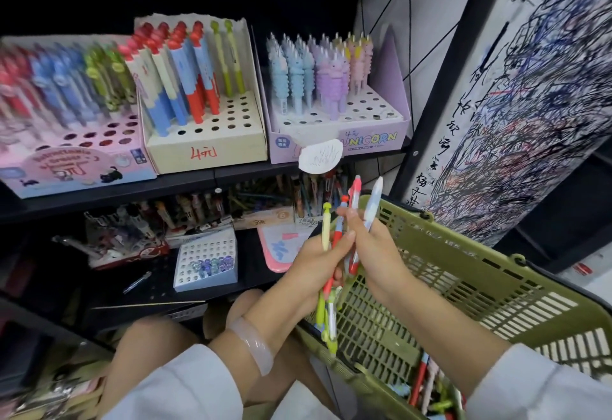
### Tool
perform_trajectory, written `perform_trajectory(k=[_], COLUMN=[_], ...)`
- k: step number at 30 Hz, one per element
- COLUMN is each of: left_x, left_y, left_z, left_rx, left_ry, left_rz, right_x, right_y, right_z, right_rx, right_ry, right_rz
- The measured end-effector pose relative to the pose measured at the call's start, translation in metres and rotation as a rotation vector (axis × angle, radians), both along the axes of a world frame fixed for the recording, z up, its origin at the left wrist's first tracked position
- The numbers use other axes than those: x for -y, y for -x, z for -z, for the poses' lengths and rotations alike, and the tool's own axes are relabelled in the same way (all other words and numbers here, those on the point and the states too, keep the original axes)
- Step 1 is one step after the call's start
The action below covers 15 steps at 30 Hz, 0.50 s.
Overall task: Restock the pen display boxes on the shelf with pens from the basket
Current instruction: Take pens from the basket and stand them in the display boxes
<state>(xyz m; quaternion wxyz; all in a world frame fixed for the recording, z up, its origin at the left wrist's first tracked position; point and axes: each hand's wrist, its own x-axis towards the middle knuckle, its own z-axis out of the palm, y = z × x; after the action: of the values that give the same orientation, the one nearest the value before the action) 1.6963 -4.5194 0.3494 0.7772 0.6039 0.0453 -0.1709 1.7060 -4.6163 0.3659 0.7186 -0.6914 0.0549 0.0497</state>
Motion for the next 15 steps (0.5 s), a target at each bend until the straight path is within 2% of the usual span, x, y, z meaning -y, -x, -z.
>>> perform_trajectory(k=[5, 11, 15], left_x=[-0.0045, -0.0045, -0.0010], left_y=[0.0038, 0.0046, 0.0021], left_z=[0.0000, 0.0000, 0.0026], left_rx=[0.043, 0.078, 0.071], left_ry=[0.015, -0.031, -0.103], left_rz=[0.062, 0.069, -0.006], right_x=[-0.0053, -0.0095, -0.0064], right_y=[0.0036, 0.0051, 0.0029], right_z=[0.0015, -0.0006, 0.0021], right_rx=[0.036, -0.191, -0.174], right_ry=[-0.080, -0.080, -0.185], right_rz=[-0.057, 0.018, 0.041])
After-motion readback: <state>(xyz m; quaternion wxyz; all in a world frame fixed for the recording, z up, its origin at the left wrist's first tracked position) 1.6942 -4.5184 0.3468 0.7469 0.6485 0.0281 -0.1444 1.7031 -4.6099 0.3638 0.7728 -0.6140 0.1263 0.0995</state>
